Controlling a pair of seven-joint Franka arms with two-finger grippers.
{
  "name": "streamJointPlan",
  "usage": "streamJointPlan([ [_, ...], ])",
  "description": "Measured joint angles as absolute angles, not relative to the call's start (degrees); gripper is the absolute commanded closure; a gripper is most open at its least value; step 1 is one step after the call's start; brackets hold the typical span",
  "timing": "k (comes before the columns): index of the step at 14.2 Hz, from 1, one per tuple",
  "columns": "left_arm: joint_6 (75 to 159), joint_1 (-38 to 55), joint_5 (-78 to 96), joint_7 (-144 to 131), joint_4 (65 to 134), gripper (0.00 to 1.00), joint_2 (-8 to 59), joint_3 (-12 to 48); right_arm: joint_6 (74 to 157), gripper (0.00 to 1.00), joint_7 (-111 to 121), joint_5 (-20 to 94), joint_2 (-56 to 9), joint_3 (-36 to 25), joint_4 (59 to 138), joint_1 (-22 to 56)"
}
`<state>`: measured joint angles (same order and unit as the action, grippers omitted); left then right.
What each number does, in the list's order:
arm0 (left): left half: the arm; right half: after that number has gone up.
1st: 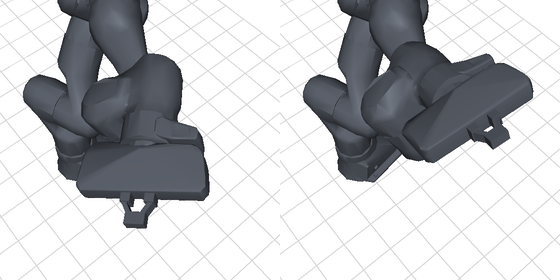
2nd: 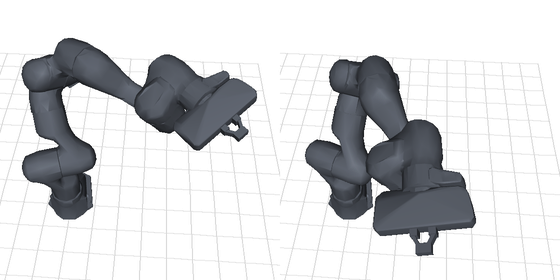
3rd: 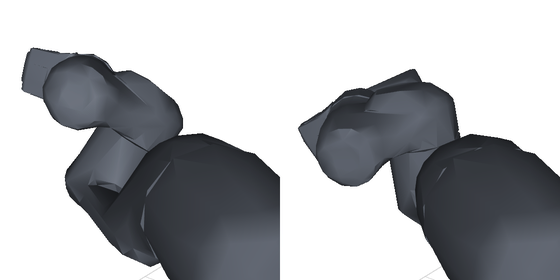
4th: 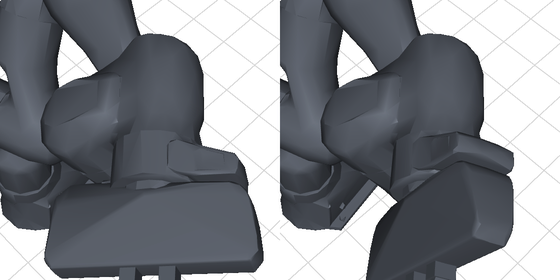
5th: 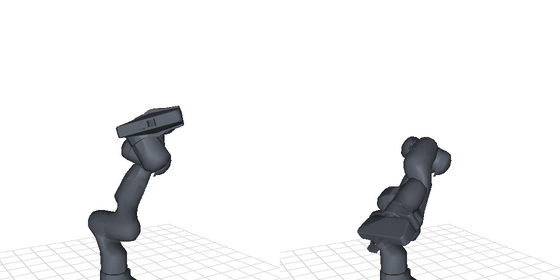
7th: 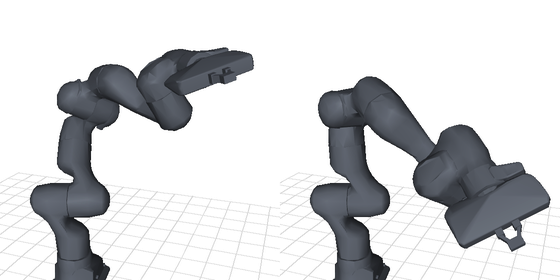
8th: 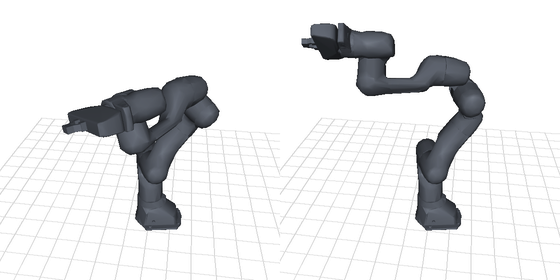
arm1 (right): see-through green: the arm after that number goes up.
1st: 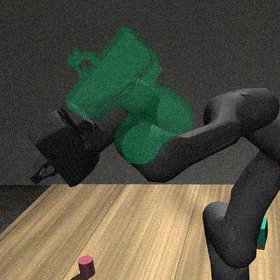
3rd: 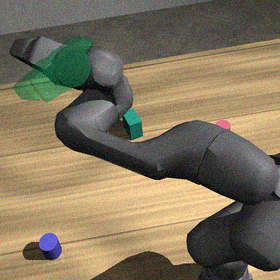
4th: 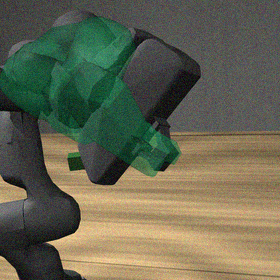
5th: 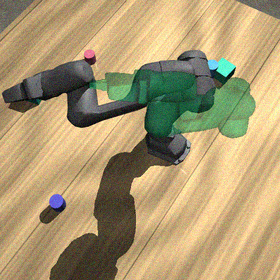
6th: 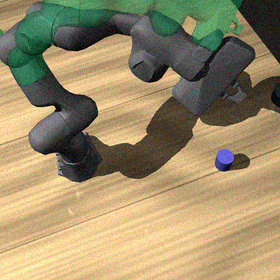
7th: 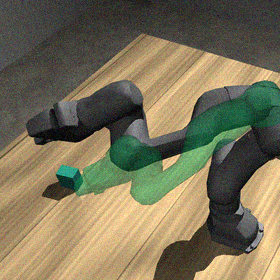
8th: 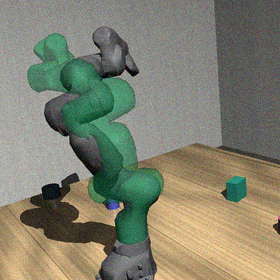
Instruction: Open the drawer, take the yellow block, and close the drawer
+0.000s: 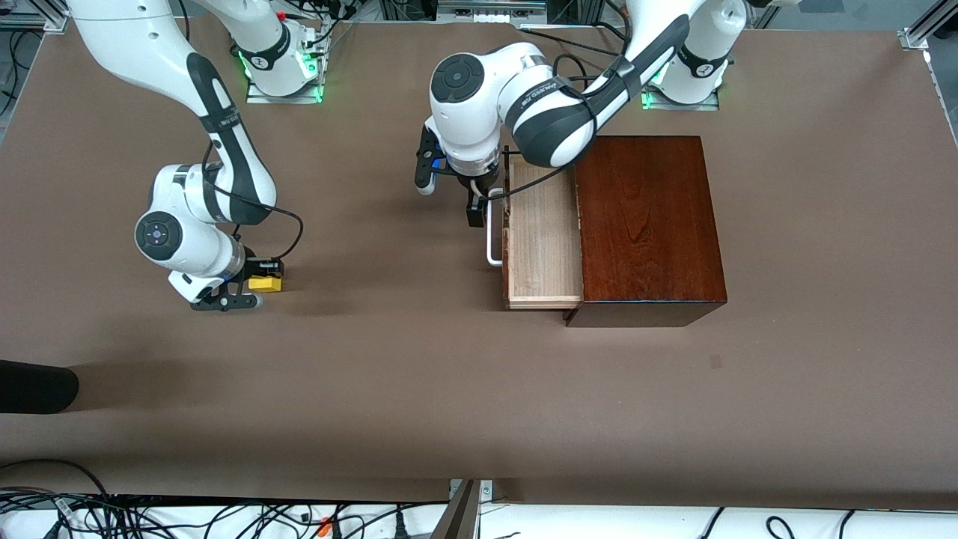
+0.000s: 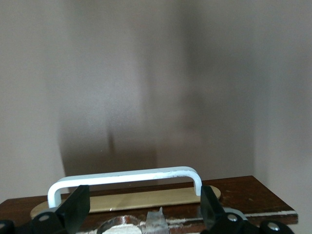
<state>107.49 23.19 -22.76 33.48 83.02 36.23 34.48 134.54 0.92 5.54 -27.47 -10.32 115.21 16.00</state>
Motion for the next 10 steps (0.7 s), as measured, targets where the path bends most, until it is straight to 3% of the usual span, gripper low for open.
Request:
streamJointPlan([
  [1, 107.4, 23.4, -22.9, 33.3, 83.0, 0.00, 36.7, 34.4, 134.5, 0.61, 0.9, 5.5, -27.6, -10.3, 115.2, 16.0],
  [2, 107.4, 23.4, -23.3, 33.2, 83.0, 0.00, 37.2, 34.3, 134.5, 0.48, 0.9, 5.5, -27.6, -10.3, 115.2, 16.0],
  [5, 107.4, 23.4, -27.2, 31.9, 83.1, 0.00, 38.9, 34.0, 134.5, 0.03, 0.9, 5.5, -27.4, -10.3, 115.0, 16.0],
  [10, 107.3, 23.4, -28.6, 30.4, 82.9, 0.00, 39.6, 33.8, 132.3, 0.00, 0.9, 5.5, -25.0, -10.0, 113.7, 16.0],
])
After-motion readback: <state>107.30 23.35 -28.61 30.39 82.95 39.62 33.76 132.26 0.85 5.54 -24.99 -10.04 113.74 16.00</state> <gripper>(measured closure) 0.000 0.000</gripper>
